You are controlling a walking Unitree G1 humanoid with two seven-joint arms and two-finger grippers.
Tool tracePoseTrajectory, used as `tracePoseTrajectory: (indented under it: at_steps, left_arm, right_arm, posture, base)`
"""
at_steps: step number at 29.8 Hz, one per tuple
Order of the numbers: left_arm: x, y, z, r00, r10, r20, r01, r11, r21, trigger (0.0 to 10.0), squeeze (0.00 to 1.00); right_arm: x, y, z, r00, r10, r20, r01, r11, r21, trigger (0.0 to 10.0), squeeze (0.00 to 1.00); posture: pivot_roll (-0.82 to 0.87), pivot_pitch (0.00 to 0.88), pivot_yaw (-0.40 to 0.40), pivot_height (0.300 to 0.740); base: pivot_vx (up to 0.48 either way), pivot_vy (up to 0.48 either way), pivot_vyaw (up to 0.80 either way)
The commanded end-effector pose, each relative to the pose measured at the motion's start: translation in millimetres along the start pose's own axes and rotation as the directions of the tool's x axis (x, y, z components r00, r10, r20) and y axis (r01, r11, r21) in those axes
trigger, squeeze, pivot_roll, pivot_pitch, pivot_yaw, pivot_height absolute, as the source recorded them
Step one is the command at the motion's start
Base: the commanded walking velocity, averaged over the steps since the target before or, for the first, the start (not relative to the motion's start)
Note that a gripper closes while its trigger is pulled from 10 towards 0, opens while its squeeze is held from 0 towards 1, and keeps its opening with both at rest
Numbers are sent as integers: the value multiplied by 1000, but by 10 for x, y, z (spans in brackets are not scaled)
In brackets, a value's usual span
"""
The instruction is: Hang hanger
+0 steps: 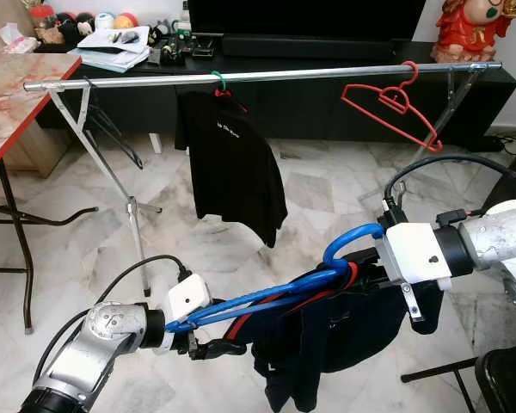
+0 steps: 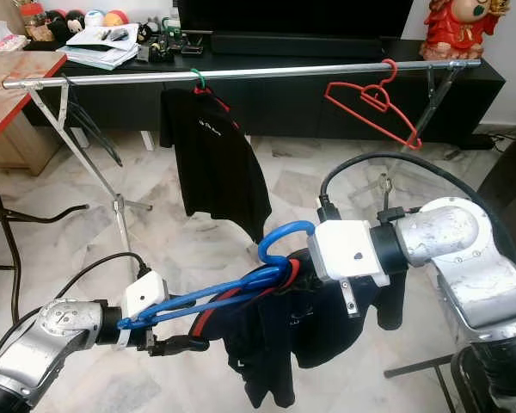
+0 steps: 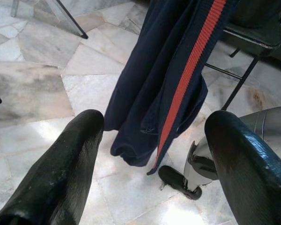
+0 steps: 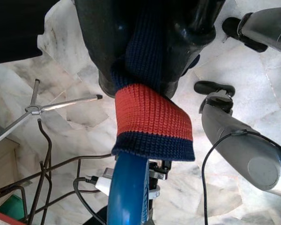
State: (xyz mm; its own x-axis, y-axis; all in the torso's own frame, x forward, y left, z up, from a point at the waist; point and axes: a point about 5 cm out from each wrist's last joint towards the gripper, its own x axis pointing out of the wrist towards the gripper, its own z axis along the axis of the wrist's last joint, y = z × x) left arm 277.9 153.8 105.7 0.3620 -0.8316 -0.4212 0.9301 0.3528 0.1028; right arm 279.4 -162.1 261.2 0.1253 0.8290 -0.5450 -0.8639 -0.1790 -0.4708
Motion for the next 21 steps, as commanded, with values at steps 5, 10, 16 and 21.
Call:
tracePoseTrajectory:
  at_steps: [5, 10, 16, 21]
  left_arm:
    - [76, -62, -27, 1000, -5, 1, 5, 1000, 4, 10000, 0]
    - [95, -26, -45, 996, 70, 53, -67, 996, -52, 10000, 0]
    - [49, -43, -127, 996, 80, 48, -76, 993, -86, 7804, 0]
    - [49, -44, -147, 995, 80, 54, -75, 992, -102, 0, 0]
  right_arm:
    - [-44, -81, 111, 998, -69, 9, 69, 996, -53, 0, 0]
    - [-79, -123, 133, 995, -102, 18, 103, 993, -54, 0, 0]
    - [-88, -128, 117, 994, -110, 20, 111, 993, -45, 0, 0]
    - [-88, -139, 111, 993, -117, 22, 118, 992, -42, 0, 0]
  posture:
    - [-83, 170, 21, 740]
    - [-89, 172, 20, 740]
    - [-82, 174, 17, 740]
    - [-84, 174, 17, 740]
  base:
    - [0, 0, 0]
    - [0, 0, 0]
    - [0, 0, 0]
    - [0, 0, 0]
